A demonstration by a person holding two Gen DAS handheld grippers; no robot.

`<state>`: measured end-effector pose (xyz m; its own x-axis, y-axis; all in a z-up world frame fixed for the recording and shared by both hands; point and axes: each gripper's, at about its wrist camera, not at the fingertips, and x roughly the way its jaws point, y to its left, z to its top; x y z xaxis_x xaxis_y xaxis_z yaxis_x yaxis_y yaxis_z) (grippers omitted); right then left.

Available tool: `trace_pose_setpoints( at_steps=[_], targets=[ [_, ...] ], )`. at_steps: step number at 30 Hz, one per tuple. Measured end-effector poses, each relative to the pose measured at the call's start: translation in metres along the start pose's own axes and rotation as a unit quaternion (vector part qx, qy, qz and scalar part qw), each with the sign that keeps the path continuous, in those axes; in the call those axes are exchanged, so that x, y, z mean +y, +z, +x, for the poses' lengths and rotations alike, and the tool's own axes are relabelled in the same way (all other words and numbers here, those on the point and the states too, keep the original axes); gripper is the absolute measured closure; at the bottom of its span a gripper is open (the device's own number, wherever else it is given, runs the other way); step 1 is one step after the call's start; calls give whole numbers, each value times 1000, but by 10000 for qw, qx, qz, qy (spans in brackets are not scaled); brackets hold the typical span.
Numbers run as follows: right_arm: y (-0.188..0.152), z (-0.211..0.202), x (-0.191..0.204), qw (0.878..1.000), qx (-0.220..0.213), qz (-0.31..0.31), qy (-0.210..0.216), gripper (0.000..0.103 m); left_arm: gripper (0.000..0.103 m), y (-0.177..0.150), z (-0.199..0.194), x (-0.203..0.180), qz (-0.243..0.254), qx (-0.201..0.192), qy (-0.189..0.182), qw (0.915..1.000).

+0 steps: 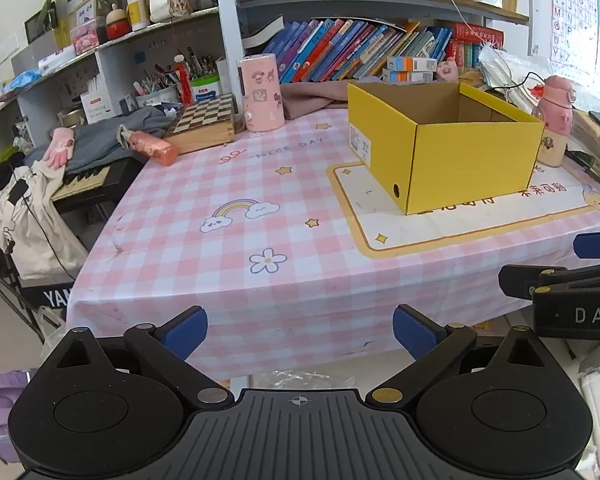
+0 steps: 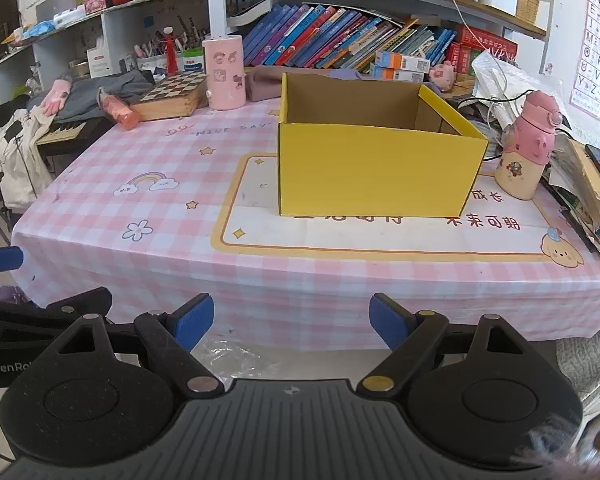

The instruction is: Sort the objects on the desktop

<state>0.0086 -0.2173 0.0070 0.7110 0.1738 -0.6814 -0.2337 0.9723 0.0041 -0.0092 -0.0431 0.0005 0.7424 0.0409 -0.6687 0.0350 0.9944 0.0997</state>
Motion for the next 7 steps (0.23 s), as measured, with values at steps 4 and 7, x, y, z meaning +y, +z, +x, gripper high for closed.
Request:
trace_pose_setpoints(
  at_steps=[4,7],
  targets=[
    [1,1,-2,10000,12,54,-15,19,2,0,-1,2,-78,-57,1,10000],
    [2,2,-3,10000,47,58,-20,18,2,2,0,4,-111,-71,3,9999]
  ],
)
